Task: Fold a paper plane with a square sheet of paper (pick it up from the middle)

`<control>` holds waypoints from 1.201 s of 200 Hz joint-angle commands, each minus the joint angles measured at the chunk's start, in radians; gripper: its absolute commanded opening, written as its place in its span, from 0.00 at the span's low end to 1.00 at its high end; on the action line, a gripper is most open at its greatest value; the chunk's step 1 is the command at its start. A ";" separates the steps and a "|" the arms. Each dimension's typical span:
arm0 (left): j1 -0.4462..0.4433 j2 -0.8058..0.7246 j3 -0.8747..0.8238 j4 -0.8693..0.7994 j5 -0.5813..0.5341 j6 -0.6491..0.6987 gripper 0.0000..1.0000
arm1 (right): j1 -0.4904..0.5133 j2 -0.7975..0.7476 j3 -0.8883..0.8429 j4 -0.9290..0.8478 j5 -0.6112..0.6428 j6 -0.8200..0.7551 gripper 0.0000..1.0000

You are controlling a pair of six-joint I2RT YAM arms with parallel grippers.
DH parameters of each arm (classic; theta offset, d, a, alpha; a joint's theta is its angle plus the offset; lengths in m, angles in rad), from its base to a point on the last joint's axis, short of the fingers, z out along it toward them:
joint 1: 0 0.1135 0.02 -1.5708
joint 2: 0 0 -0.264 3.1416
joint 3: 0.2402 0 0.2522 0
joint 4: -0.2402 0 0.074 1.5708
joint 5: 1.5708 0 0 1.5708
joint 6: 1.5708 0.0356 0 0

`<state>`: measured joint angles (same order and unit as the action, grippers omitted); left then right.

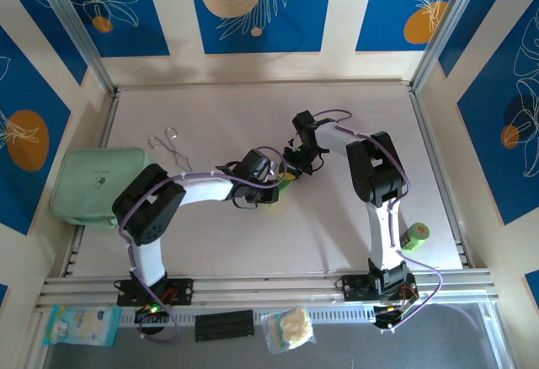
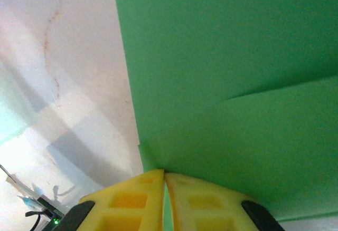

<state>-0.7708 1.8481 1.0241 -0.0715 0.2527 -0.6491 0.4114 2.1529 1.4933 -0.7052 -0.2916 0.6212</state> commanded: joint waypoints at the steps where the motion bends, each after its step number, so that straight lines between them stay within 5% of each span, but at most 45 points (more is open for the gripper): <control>1: -0.004 0.019 0.002 -0.011 -0.001 -0.006 0.09 | 0.009 0.105 -0.038 -0.057 0.146 -0.002 0.14; 163: -0.003 0.034 -0.028 -0.050 -0.007 -0.007 0.03 | 0.005 0.101 -0.047 -0.044 0.131 0.002 0.13; 240: -0.002 0.029 -0.061 -0.022 -0.002 -0.030 0.00 | -0.041 -0.102 -0.029 0.186 -0.163 -0.023 0.14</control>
<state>-0.7704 1.8565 0.9989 -0.0399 0.2531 -0.6662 0.3882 2.1292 1.4696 -0.6285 -0.3607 0.6136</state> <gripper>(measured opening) 0.060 0.143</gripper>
